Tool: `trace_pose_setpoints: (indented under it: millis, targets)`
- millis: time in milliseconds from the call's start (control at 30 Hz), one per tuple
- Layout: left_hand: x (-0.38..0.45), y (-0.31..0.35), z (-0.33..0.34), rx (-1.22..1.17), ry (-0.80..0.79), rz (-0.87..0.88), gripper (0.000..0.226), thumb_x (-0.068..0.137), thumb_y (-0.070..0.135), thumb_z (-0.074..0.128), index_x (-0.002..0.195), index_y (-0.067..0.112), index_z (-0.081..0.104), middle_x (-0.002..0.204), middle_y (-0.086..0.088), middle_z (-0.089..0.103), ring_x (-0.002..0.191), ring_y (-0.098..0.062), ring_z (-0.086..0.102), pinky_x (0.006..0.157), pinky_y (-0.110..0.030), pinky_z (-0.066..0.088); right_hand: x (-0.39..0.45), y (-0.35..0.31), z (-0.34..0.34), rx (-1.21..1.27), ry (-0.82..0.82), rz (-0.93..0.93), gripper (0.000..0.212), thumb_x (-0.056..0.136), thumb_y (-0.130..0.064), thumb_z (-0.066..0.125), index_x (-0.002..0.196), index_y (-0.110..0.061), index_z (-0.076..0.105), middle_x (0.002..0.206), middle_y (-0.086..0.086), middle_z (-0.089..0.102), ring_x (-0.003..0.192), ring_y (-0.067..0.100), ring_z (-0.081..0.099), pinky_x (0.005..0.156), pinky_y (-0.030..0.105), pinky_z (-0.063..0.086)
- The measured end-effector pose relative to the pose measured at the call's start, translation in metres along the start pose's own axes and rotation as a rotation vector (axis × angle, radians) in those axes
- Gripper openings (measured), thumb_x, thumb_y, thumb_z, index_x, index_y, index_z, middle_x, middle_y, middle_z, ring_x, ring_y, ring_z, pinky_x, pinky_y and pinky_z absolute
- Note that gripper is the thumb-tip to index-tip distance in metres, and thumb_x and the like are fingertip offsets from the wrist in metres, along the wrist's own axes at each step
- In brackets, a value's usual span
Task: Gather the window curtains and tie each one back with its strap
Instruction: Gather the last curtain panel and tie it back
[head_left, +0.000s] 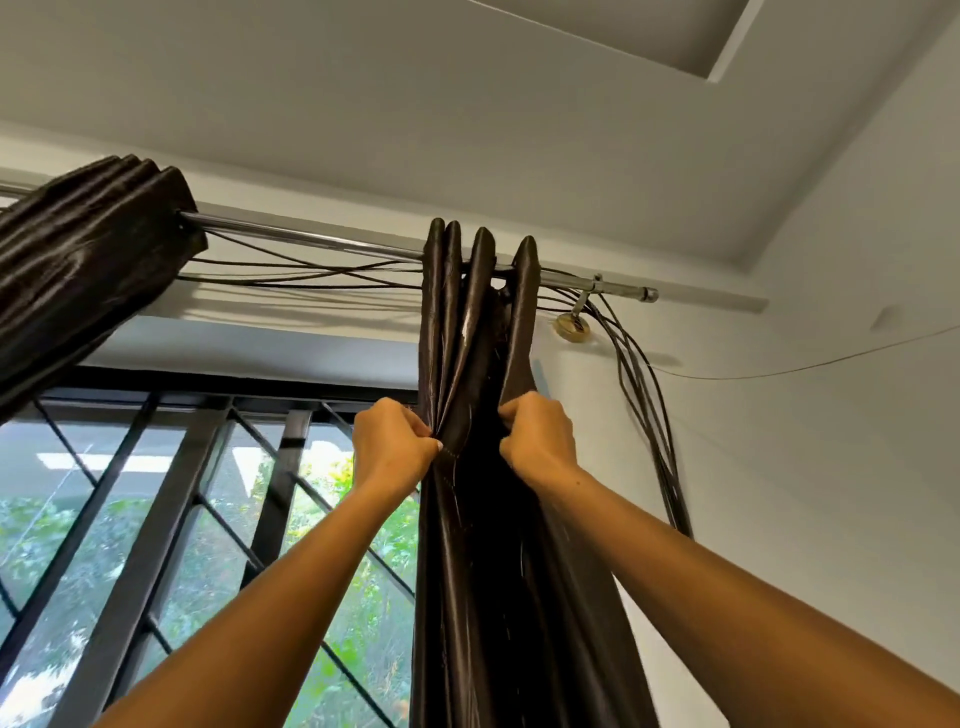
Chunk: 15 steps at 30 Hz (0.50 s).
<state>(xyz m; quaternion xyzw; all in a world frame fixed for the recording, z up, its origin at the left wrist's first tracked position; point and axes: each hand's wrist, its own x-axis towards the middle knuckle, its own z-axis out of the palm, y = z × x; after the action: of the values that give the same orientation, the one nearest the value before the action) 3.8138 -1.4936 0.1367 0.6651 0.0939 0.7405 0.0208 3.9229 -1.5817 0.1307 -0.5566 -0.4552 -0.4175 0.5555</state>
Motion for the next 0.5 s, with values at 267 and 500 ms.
trace_pose_setpoints:
  millis: [267,500]
  targets:
    - [0.032,-0.045,-0.111,0.118,0.099,-0.048,0.019,0.066,0.010,0.083,0.079,0.000,0.075,0.077,-0.019,0.072,0.072,-0.020,0.065,0.069,-0.030,0.050,0.002,-0.126,0.071,0.283,-0.137,-0.159,0.037,0.077,-0.001,0.062,0.111,-0.015,0.070,0.115,0.010,0.068,0.113,0.027,0.061,0.096,0.037,0.049]
    - [0.027,-0.050,-0.139,0.093,0.064,-0.012,0.018,0.067,0.010,0.083,0.081,0.002,0.075,0.071,-0.014,0.070,0.056,-0.012,0.063,0.063,-0.028,0.057,-0.013,-0.136,0.081,0.285,-0.147,-0.197,0.034,0.074,0.000,0.060,0.104,-0.010,0.070,0.109,0.016,0.069,0.108,0.034,0.062,0.090,0.041,0.052]
